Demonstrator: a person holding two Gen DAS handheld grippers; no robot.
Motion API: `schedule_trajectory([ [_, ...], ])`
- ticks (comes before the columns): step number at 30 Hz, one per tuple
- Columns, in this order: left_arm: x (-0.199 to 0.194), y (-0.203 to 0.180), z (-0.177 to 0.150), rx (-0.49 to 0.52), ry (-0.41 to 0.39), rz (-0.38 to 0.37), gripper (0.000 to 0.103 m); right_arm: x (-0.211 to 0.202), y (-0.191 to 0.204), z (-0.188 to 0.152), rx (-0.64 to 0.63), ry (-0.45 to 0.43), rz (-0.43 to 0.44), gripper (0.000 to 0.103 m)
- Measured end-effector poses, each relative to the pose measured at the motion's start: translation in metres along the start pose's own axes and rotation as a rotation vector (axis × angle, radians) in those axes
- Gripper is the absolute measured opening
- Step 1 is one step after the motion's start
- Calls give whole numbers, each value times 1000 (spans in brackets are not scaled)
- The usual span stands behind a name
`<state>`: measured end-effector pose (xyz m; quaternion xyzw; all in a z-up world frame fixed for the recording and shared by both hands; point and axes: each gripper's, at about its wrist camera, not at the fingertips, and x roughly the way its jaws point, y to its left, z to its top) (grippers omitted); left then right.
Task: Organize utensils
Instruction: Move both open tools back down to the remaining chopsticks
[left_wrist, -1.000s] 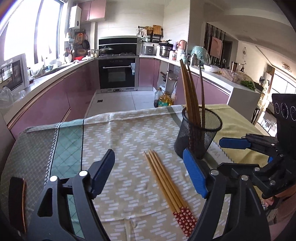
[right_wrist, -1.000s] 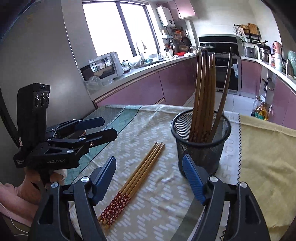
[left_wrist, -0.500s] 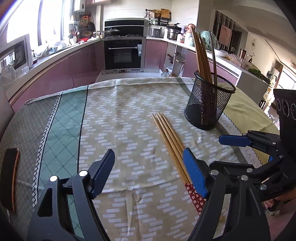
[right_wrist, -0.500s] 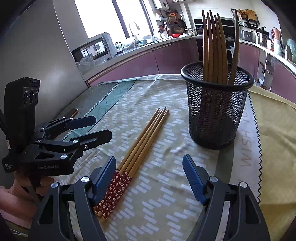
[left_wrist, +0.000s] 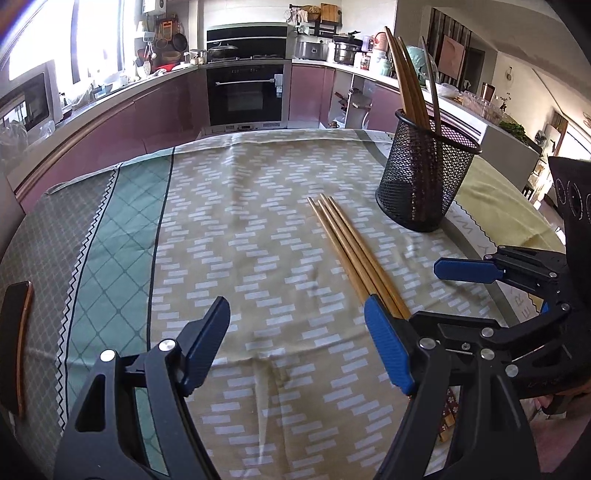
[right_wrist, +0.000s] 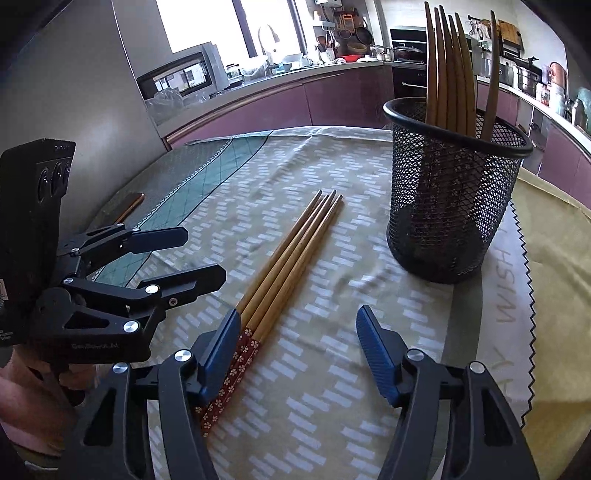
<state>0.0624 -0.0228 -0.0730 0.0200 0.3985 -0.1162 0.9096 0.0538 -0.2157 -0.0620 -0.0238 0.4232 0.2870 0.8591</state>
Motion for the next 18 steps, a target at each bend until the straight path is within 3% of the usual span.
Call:
schedule_trajectory([
  [18, 7, -3, 1, 23, 28, -13, 74, 5, 1, 4, -18, 17, -50, 47],
])
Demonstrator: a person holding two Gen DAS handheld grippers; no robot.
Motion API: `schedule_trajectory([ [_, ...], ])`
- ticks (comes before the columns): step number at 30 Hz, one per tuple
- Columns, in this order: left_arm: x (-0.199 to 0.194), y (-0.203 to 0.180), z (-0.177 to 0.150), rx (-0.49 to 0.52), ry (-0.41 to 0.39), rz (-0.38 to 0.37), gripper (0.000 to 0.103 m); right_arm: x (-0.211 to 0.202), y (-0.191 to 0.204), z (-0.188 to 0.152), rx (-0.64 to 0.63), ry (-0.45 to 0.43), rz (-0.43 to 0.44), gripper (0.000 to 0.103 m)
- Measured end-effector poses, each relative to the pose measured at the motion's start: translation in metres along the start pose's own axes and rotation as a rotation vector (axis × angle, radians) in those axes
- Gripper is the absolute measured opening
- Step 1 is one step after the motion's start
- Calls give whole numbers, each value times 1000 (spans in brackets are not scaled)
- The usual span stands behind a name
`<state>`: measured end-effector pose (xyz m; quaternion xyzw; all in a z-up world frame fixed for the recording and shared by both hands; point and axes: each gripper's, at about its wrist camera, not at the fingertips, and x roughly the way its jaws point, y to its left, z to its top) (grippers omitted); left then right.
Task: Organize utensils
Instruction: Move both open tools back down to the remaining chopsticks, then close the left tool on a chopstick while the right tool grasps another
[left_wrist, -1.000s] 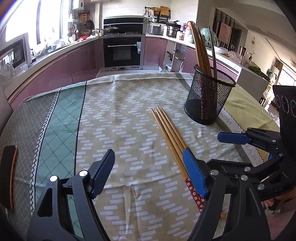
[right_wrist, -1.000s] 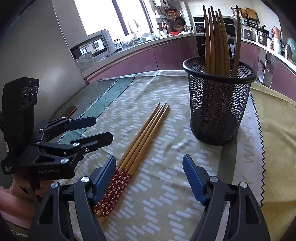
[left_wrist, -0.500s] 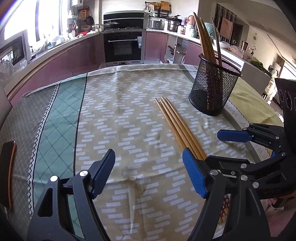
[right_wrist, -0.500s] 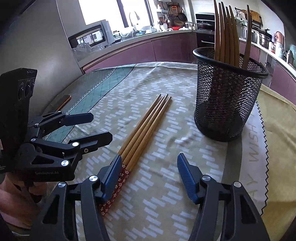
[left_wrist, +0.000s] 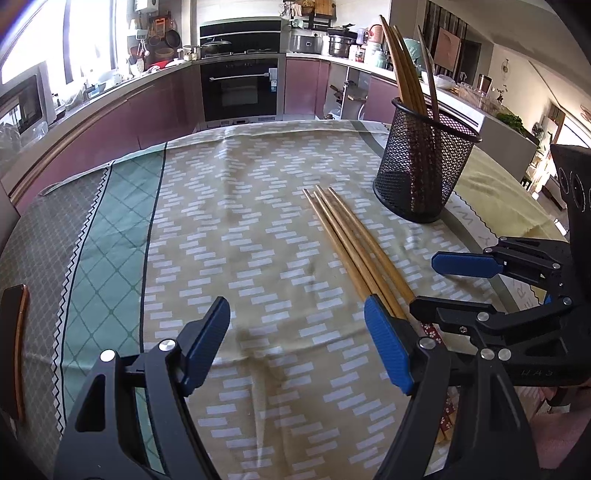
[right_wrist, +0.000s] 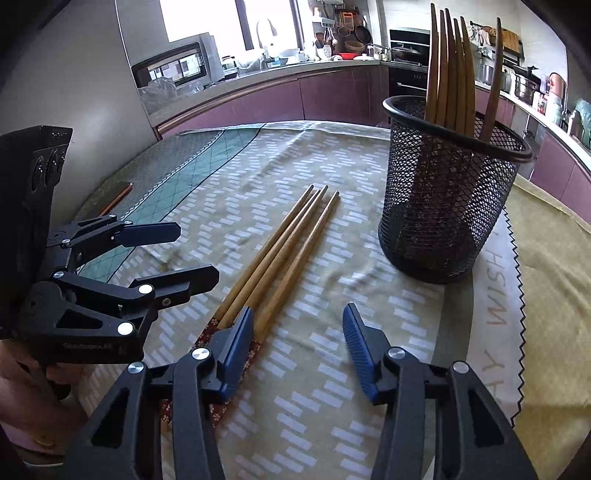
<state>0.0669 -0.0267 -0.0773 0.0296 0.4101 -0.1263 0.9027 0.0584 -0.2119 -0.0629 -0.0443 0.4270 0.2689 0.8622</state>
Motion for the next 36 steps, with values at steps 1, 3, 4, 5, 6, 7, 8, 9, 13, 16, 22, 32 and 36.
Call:
schedule_trajectory([
  [1, 1, -1, 1, 2, 4, -5, 74, 0, -1, 0, 5, 0, 3, 47],
  [3, 3, -2, 3, 6, 10, -14, 74, -1, -3, -1, 10, -1, 8, 46],
  [4, 4, -4, 4, 10, 10, -16, 74, -2, -4, -1, 12, -1, 9, 46],
  [5, 5, -5, 4, 15, 11, -21, 74, -2, -4, -1, 12, -1, 9, 46],
  [6, 7, -7, 6, 20, 15, -26, 74, -2, -4, -1, 12, -1, 10, 46],
  [7, 9, -8, 6, 23, 19, -25, 74, -2, -4, -2, 13, -2, 11, 45],
  [8, 12, -9, 7, 29, 27, -24, 74, -3, -5, -2, 14, -2, 11, 45],
  [9, 14, -11, 7, 35, 34, -23, 74, -3, -5, -2, 14, -2, 12, 45],
  [13, 17, -12, 9, 36, 40, -32, 72, -4, -6, -4, 15, -3, 13, 44],
  [16, 18, -10, 9, 27, 46, -41, 72, -5, -6, -4, 16, -3, 16, 43],
  [22, 19, -10, 10, 35, 50, -44, 63, -5, -6, -4, 13, -3, 14, 43],
  [32, 25, -9, 16, 46, 60, -26, 36, 1, -2, 4, -9, 6, -29, 37],
  [36, 28, -9, 20, 38, 59, -25, 27, 4, -4, 7, -2, 7, -29, 34],
])
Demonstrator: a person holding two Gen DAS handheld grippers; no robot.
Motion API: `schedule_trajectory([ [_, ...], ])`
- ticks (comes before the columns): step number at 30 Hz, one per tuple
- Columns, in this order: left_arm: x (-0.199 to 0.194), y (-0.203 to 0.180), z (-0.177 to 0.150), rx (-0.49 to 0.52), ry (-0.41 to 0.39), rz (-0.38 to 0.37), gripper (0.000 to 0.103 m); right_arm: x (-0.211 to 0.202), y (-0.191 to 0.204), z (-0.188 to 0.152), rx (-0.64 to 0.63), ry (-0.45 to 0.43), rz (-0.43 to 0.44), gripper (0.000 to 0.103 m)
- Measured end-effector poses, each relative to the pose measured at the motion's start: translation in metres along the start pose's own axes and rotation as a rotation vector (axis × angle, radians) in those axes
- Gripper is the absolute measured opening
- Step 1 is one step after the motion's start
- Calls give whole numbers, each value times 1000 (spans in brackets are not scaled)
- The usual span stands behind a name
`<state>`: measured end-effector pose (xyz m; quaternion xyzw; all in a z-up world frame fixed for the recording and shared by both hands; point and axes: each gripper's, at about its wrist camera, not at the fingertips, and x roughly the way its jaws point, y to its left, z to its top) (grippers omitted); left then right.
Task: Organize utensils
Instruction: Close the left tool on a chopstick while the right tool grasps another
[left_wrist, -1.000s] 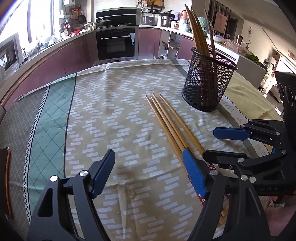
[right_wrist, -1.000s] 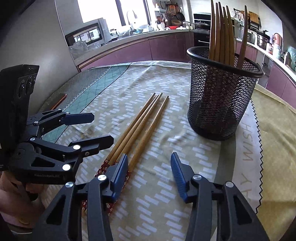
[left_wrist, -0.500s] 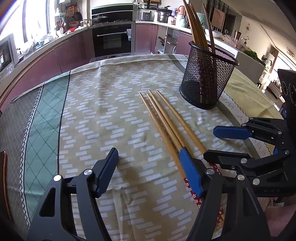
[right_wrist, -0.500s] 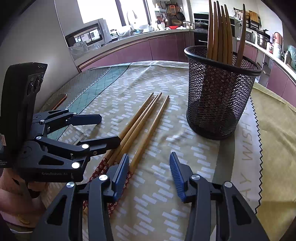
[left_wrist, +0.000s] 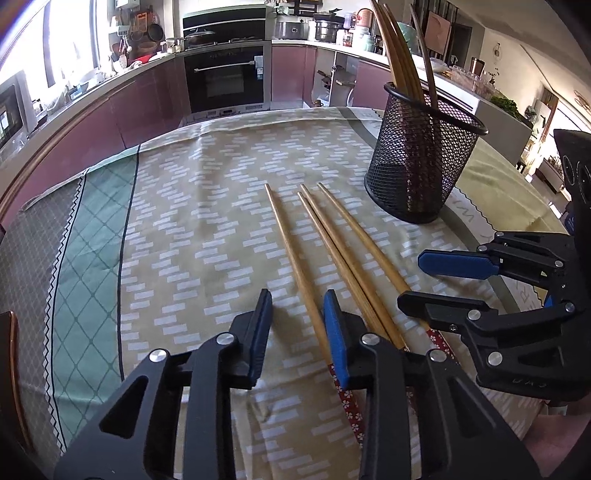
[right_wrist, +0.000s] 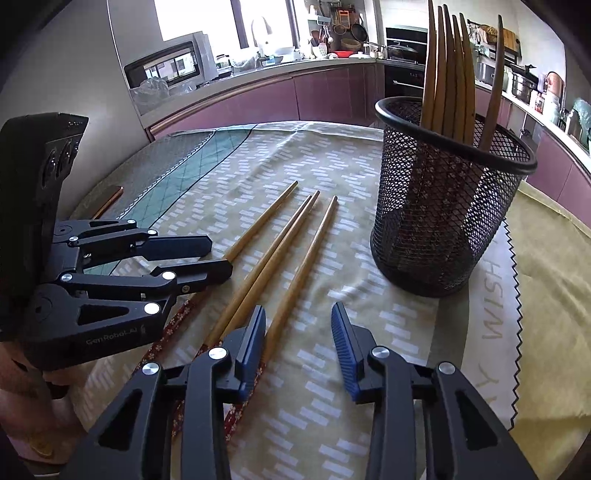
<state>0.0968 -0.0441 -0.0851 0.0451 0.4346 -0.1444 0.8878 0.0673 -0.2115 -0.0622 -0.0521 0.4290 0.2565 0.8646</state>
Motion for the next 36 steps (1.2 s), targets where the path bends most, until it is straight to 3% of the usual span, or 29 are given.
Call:
schedule_trajectory([
  [6, 4, -2, 5, -25, -2, -1, 14, 2, -6, 3, 29, -3, 9, 23],
  [8, 3, -2, 4, -39, -2, -3, 11, 1, -10, 2, 57, -6, 22, 14],
  [11, 3, -1, 4, -59, -5, -3, 9, 1, -17, 1, 96, -9, 46, 7],
  [19, -5, 4, -1, -100, -22, -26, 8, -11, -30, -3, 158, -51, 90, 6],
  [27, -10, -1, -8, -68, -6, -73, 8, -12, -20, -3, 107, -24, 159, 6],
  [36, 1, -4, -2, -42, 19, -71, 8, 5, -8, 11, 42, 26, 116, 8],
])
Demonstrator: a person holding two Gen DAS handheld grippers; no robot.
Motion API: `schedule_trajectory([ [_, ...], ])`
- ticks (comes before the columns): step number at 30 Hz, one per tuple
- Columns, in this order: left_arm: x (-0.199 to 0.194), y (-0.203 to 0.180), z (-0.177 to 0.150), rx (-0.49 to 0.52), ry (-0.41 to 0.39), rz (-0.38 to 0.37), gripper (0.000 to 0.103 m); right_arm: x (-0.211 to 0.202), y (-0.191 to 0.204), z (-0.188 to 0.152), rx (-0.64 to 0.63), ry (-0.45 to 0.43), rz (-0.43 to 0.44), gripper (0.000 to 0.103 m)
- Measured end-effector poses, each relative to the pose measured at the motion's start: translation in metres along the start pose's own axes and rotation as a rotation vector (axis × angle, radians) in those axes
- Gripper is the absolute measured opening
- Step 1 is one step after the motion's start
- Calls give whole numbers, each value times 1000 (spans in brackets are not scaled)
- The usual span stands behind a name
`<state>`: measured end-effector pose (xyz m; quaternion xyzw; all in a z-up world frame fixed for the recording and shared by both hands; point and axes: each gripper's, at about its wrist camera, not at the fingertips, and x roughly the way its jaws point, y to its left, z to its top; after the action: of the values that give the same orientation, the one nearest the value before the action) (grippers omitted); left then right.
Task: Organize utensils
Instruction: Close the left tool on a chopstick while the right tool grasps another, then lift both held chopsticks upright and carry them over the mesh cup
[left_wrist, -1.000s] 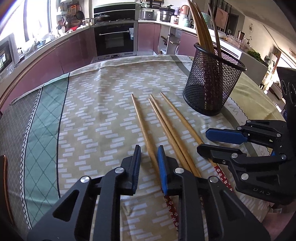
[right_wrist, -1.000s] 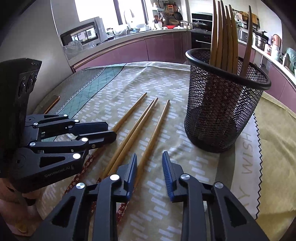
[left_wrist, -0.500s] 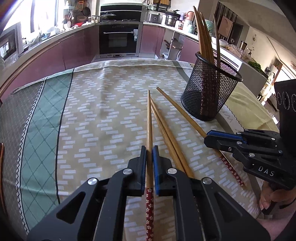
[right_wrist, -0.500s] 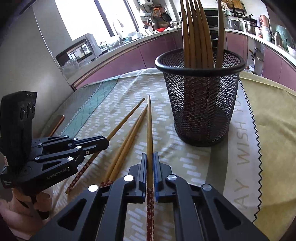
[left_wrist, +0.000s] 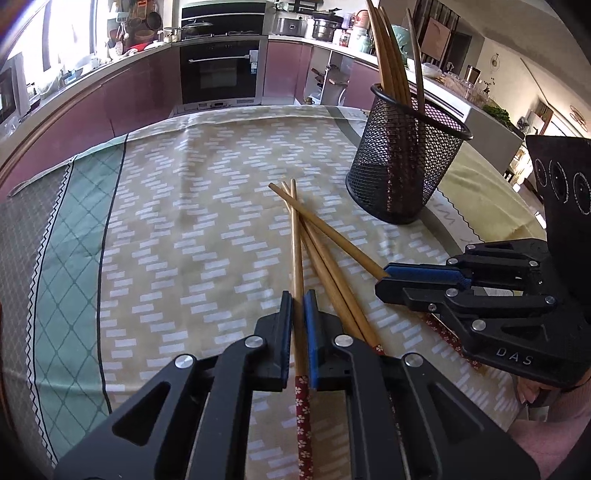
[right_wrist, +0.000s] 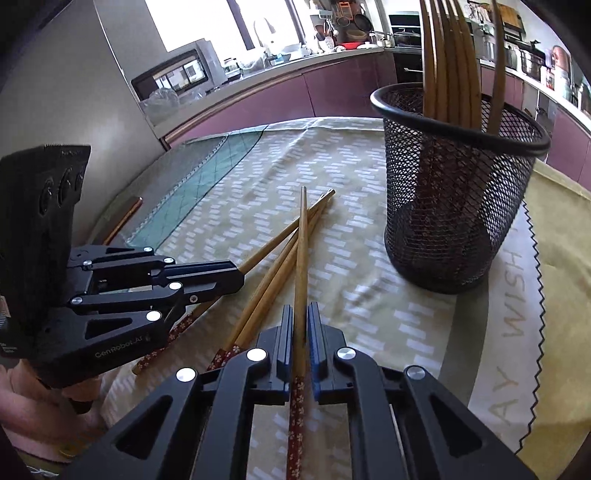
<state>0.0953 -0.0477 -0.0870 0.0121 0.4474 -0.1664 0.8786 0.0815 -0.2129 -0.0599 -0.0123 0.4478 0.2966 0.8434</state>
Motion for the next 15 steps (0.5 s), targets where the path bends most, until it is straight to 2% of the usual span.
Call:
schedule_trajectory([
  [8, 9, 0, 10, 9, 1, 15, 9, 11, -2, 11, -11, 5, -6, 9],
  [15, 10, -1, 16, -8, -8, 15, 8, 2, -9, 7, 19, -29, 7, 6],
])
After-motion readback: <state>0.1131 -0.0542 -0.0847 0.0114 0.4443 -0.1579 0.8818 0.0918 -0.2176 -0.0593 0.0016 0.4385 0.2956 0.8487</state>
